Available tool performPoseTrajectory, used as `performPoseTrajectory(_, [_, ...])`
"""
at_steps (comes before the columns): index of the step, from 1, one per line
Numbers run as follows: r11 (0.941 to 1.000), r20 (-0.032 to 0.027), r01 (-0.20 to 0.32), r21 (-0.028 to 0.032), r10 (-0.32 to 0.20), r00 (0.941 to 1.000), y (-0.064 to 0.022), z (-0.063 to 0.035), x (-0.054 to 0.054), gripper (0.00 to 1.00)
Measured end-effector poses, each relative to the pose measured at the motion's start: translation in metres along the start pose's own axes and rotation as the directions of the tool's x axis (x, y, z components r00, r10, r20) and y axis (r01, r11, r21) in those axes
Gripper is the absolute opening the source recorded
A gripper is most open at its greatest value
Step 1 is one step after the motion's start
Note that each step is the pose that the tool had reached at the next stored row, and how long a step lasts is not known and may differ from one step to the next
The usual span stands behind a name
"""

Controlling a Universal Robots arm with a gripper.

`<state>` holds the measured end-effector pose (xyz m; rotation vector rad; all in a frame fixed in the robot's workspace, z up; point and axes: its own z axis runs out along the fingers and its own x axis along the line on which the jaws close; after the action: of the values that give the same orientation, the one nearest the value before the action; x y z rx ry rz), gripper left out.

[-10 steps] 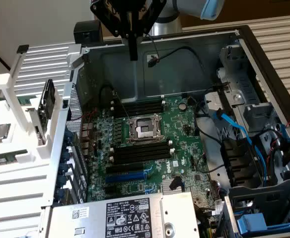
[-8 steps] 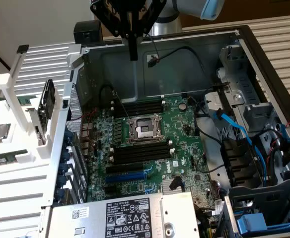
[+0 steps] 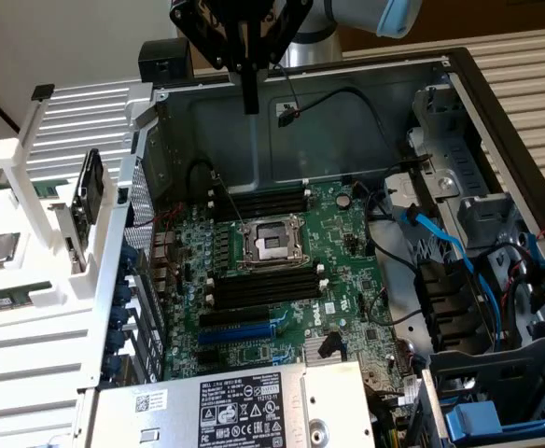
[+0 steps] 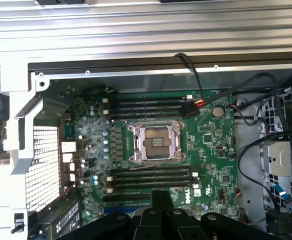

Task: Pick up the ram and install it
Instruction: 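Reach for the ram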

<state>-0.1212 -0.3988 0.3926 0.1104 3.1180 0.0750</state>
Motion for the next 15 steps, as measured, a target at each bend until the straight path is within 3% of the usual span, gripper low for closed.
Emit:
performPoseTrajectory(5, [1.0000, -0.0002, 0.000, -0.0018, 0.000, 1.0000, -0.0003, -0.0002, 0.002, 0.11])
performPoseTrajectory(6, [1.0000, -0.0007, 0.000, -0.0085, 0.000, 1.0000, -0.0007, -0.0002, 0.005, 0.11])
performPoseTrajectory(9, [0.9999, -0.0010, -0.001, -0.0143, 0.001, 1.0000, -0.0013, -0.0003, 0.013, 0.11])
performPoseTrajectory(15, [0.9999, 0.0013, 0.000, -0.0150, 0.001, 1.0000, -0.0030, -0.0009, 0.037, 0.11])
